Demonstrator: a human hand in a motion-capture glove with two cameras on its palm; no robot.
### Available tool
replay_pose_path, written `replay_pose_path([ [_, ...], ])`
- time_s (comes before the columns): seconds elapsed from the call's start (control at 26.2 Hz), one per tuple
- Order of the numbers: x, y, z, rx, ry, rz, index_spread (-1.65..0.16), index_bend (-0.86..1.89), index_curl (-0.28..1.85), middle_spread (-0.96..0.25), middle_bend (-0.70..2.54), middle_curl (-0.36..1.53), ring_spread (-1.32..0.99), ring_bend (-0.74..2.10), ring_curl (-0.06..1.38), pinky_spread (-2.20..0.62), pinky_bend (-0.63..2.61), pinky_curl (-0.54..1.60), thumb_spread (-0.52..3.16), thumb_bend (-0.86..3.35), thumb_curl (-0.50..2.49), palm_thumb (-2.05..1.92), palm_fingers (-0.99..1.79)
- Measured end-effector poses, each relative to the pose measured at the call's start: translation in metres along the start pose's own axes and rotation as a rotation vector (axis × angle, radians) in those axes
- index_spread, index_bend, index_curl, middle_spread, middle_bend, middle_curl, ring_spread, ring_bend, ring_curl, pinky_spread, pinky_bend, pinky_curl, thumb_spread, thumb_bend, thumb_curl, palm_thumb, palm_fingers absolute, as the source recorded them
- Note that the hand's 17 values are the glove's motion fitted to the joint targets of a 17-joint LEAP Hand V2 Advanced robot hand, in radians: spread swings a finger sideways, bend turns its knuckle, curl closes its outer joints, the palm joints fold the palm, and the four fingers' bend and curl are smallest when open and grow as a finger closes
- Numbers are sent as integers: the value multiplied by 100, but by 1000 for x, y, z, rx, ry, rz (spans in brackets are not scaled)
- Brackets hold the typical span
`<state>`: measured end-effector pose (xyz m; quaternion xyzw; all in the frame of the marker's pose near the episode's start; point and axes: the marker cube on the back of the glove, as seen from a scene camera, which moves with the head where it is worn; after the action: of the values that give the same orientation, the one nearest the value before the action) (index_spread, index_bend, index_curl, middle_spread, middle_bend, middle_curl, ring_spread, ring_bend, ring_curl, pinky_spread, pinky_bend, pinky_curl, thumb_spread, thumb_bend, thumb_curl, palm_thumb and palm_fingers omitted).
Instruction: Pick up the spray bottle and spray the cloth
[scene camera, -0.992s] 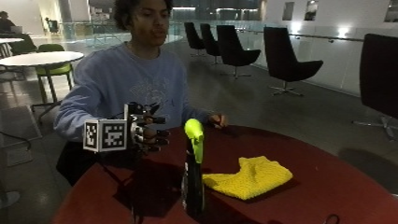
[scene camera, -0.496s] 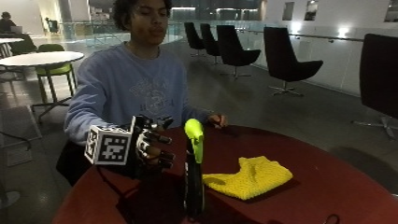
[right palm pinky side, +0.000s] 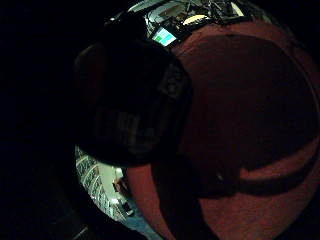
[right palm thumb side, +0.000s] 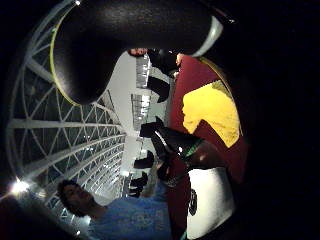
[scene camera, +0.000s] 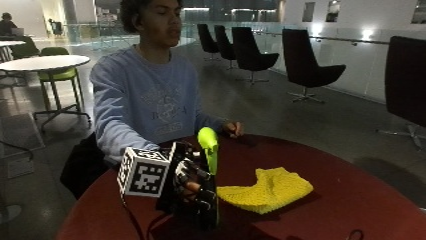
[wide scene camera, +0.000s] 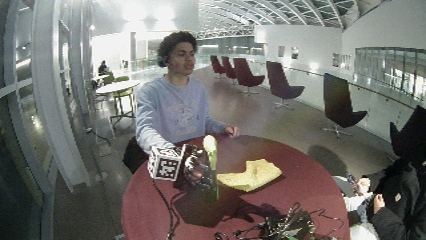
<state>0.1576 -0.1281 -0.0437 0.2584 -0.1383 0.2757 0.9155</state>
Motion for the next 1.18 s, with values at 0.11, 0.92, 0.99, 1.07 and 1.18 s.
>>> replay_pose_path([
  [0.11, 2, -6, 7, 64, -6, -2, -38, 9, 14, -1, 39, 35, 7, 37, 26, 24, 45, 32, 94, 2, 26, 58, 40],
  [0.92, -3, -21, -4, 76, 14, -93, -28, 19, 33, -10, 32, 40, -3, 46, 33, 27, 19, 29, 72, 10, 49, 104, 95],
  [0.99, -11, -18, -7, 19, 9, -102, -27, 18, 34, -10, 31, 40, -3, 45, 33, 27, 19, 29, 70, 8, 50, 104, 97],
  [1.07, -22, -15, -9, -51, 13, -102, -27, 17, 35, -10, 30, 40, -3, 45, 33, 27, 18, 29, 68, 6, 51, 104, 99],
  [1.18, -41, -10, -12, -187, 35, -96, -26, 16, 36, -10, 29, 41, -3, 45, 34, 27, 19, 30, 67, 4, 52, 104, 102],
])
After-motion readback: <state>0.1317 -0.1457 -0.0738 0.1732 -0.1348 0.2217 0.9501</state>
